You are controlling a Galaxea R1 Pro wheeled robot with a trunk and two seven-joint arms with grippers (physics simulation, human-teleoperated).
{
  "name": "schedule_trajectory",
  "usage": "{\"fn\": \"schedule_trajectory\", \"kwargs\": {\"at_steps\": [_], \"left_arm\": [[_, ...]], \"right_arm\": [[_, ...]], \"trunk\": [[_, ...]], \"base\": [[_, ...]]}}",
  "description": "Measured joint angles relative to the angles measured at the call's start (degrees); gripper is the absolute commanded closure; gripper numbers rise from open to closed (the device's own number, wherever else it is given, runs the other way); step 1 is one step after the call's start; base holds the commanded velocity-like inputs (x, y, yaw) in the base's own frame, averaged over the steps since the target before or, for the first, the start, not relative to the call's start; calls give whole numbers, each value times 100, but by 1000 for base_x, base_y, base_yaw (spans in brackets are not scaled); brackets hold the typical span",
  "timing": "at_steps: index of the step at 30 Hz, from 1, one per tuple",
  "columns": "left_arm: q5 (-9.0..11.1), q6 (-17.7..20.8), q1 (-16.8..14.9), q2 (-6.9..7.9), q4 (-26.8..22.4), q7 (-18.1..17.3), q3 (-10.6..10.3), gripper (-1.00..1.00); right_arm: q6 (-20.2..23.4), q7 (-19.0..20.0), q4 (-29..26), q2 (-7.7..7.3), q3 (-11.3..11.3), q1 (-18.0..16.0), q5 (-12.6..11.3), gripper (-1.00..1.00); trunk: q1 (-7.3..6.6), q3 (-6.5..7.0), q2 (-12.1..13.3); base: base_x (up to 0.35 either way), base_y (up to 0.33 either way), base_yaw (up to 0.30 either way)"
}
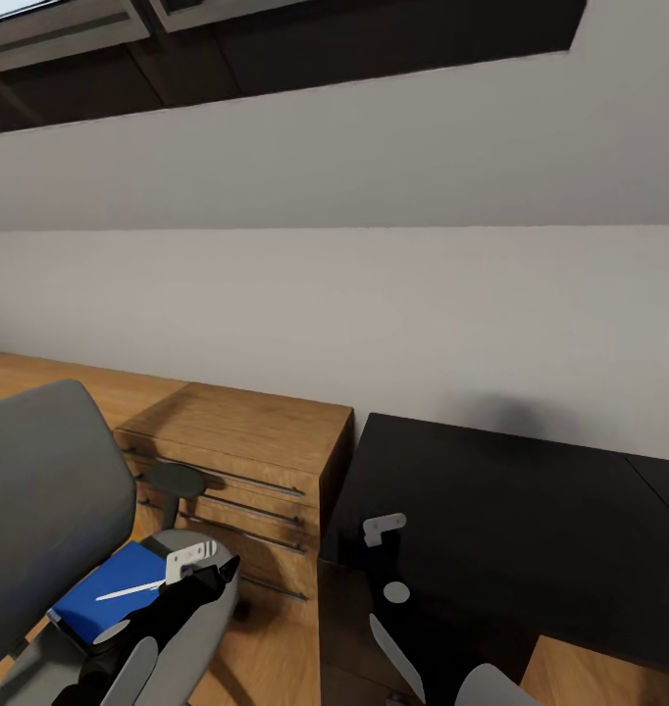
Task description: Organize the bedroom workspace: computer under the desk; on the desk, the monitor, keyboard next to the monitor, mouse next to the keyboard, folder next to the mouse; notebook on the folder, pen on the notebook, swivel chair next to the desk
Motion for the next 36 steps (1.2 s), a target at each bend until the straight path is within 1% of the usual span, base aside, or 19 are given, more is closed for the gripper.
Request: {"fn": "schedule_trajectory", "kwargs": {"at_steps": [9, 22, 25, 29, 32, 36], "left_arm": [[0, 0, 0, 5, 0, 0, 0, -100], [0, 0, 0, -2, 6, 0, -3, -100], [-5, -3, 0, -3, 17, 6, -3, -100], [-8, -15, 0, -4, 48, 8, -3, -100], [-11, -26, 0, -12, 116, 13, -3, -100], [-33, -33, 0, -22, 167, 15, -3, -100]], "right_arm": [[-1, -1, -4, -8, 0, 2, 0, -100], [-26, -39, -70, -25, -12, 1, 1, -100], [-117, -59, -82, -26, -17, 1, 1, -100], [-140, -93, -213, -26, -36, 1, -2, -100], [-31, -200, -402, -32, -56, 1, -18, -100], [398, -619, -834, -38, -92, 0, -52, -100]], "trunk": [[0, 0, 0], [-285, 233, 520], [-351, 287, 640], [-439, 359, 801], [-505, 413, 921], [-593, 485, 1082]], "base": [[0, 0, 0], [0, 0, 0], [0, 0, 0], [0, 0, 0], [0, 0, 0], [0, 0, 0]]}}
